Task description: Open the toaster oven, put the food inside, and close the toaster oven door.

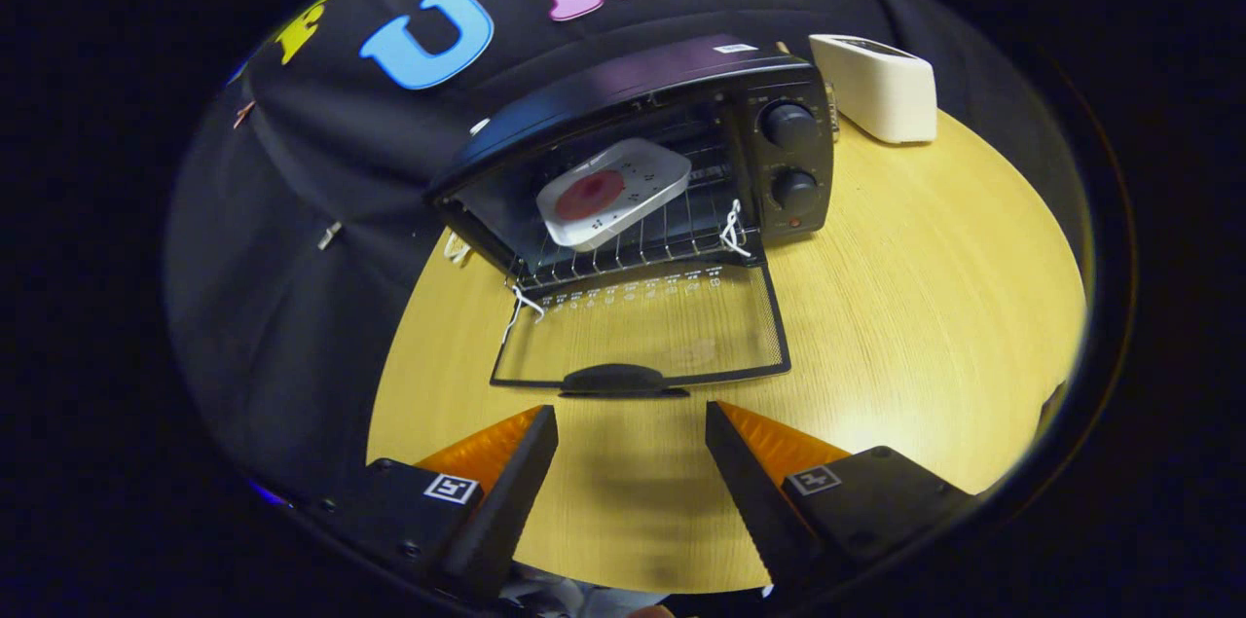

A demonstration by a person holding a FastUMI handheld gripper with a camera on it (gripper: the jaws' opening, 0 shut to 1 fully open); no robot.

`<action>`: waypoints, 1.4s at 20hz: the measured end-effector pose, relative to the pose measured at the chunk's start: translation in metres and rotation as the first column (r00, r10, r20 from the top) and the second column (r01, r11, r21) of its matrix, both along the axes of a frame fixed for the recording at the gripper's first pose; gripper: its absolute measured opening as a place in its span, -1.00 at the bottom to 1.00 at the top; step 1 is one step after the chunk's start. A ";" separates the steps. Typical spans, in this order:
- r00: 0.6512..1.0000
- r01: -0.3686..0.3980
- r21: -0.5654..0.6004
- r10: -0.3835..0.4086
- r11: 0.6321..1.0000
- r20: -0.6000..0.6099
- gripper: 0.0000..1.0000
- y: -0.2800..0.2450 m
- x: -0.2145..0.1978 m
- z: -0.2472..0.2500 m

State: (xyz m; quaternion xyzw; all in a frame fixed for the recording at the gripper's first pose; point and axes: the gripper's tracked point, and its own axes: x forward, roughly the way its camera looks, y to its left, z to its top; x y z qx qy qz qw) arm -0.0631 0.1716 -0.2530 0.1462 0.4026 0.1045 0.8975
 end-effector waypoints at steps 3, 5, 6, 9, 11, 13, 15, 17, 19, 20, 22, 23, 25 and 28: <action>0.998 0.007 -0.161 -0.016 0.987 -0.057 0.98 -0.015 -0.011 -0.029; 0.993 0.043 -0.234 -0.066 0.971 -0.094 0.98 -0.026 -0.015 -0.046; 0.992 0.049 -0.233 -0.074 0.971 -0.100 0.99 -0.022 -0.015 -0.051; 0.995 0.047 -0.283 -0.071 0.958 -0.075 0.99 -0.015 -0.006 -0.058; 0.997 0.040 -0.284 -0.058 0.958 -0.055 0.98 0.000 0.000 -0.060; 0.997 0.047 -0.290 -0.064 0.956 -0.052 0.99 0.010 0.007 -0.065; 0.994 0.061 -0.292 -0.084 0.955 -0.066 0.99 0.018 0.013 -0.071; 0.992 0.082 -0.288 -0.107 0.954 -0.072 0.99 0.023 0.023 -0.076; 0.989 0.097 -0.302 -0.126 0.948 -0.080 0.99 0.022 0.029 -0.083; 0.987 0.104 -0.301 -0.136 0.948 -0.086 0.99 0.021 0.032 -0.087; 0.987 0.111 -0.308 -0.140 0.945 -0.074 0.99 0.021 0.038 -0.089; 0.991 0.087 -0.333 -0.116 0.939 -0.069 0.98 0.021 0.038 -0.089; 0.993 0.085 -0.336 -0.107 0.938 -0.048 0.99 0.023 0.039 -0.089; 0.995 0.071 -0.334 -0.088 0.940 -0.038 0.98 0.021 0.040 -0.089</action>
